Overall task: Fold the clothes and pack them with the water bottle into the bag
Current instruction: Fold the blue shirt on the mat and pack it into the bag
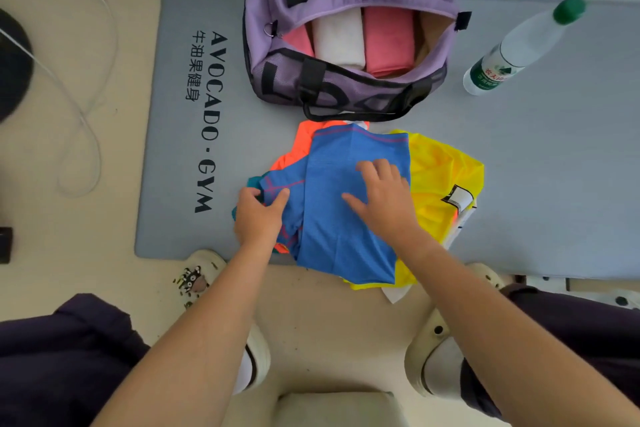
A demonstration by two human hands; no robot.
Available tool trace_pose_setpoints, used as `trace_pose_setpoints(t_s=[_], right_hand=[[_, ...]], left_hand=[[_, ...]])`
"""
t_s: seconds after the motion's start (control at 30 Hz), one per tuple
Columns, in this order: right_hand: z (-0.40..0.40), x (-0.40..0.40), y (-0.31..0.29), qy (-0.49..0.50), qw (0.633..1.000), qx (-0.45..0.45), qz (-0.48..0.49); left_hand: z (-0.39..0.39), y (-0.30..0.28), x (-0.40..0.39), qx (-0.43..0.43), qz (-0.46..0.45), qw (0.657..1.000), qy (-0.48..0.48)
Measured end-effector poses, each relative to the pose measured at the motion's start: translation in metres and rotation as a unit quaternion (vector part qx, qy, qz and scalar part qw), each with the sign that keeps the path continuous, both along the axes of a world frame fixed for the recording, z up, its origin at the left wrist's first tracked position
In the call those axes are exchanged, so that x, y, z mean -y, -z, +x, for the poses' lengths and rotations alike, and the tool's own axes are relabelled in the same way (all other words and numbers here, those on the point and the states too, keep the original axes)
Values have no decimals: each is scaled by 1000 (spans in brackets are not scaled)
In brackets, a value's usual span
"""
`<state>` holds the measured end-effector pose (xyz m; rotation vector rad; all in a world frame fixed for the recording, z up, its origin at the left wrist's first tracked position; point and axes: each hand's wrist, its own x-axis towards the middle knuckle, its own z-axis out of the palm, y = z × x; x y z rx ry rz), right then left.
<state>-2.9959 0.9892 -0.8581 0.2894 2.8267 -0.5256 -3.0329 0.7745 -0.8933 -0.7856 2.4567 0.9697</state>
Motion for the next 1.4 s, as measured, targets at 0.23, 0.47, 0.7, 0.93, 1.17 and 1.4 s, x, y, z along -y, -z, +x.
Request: trace_pose_setpoints(t_s=[0.23, 0.47, 0.7, 0.93, 1.17, 1.4], right_hand=[[26, 45, 26, -77, 988, 116, 62], [23, 40, 26, -78, 989, 117, 45], [20, 39, 24, -84, 988, 126, 37], [22, 36, 26, -89, 988, 121, 37], [23, 35, 28, -88, 989, 115, 28], [23, 34, 27, -89, 990, 104, 24]], left_hand=[[1, 1, 18, 95, 233, 963, -99], [2, -18, 16, -32, 60, 996, 63], [20, -24, 21, -124, -77, 971, 192], [2, -26, 12, 43, 184, 979, -77], [-12, -19, 12, 83, 196, 972, -98], [-10, -20, 16, 189, 253, 947, -58]])
